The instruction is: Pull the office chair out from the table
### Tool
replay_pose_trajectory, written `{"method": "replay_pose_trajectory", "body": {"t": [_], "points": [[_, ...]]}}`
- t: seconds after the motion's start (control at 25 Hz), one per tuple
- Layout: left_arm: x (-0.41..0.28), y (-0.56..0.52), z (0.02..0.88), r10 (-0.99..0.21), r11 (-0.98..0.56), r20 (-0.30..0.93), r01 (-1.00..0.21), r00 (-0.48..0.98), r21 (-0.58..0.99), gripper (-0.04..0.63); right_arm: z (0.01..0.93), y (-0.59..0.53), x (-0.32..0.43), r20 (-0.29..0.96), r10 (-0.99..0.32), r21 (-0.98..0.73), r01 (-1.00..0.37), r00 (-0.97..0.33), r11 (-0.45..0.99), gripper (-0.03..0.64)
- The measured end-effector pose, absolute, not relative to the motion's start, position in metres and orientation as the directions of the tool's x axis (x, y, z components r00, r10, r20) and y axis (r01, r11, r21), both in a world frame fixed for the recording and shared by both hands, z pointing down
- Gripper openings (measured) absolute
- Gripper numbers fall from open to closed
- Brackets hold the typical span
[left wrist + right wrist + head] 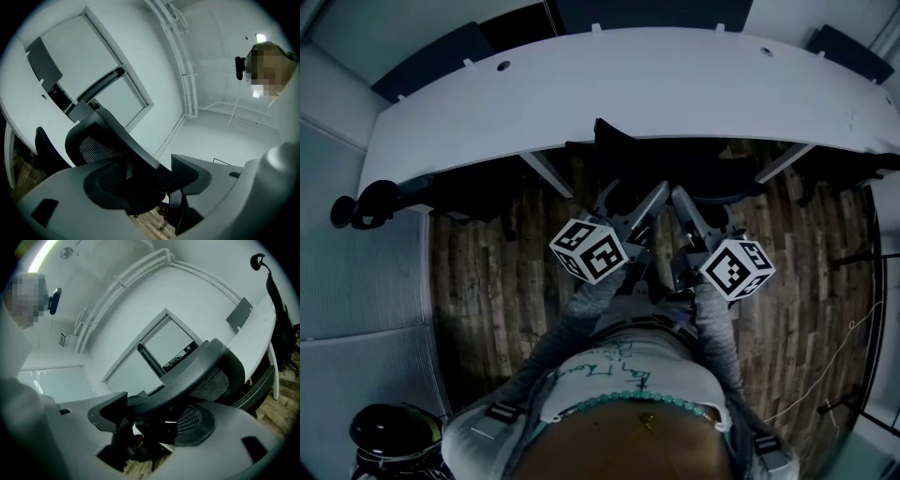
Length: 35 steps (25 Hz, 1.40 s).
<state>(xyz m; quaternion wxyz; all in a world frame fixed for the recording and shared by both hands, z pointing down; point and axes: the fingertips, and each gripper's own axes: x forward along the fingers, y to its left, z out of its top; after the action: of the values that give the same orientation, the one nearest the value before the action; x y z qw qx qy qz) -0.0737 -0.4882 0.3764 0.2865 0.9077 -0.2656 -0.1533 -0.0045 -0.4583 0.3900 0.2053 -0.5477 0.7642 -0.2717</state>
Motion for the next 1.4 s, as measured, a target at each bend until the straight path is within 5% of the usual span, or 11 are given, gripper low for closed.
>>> {"method": "replay_pose_trajectory", "body": {"t": [0.36,1.4], "points": [[-0.058,-0.509,0.369,-0.6,-0.668,-0.162,-0.378,0.784,0.641,0.288,0.385,-0.478,0.011,-0.024,-0.965,-0.683,-0.7,-0.262,0.208,0.287],[-0.002,-0.489,0.369,-0.71,-0.609,-0.178,-0.467,0.681,0.642,0.287,0.386,-0.465,0.07,-0.016,-0.917,-0.664,-0.681,-0.399,0.309,0.29]]}}
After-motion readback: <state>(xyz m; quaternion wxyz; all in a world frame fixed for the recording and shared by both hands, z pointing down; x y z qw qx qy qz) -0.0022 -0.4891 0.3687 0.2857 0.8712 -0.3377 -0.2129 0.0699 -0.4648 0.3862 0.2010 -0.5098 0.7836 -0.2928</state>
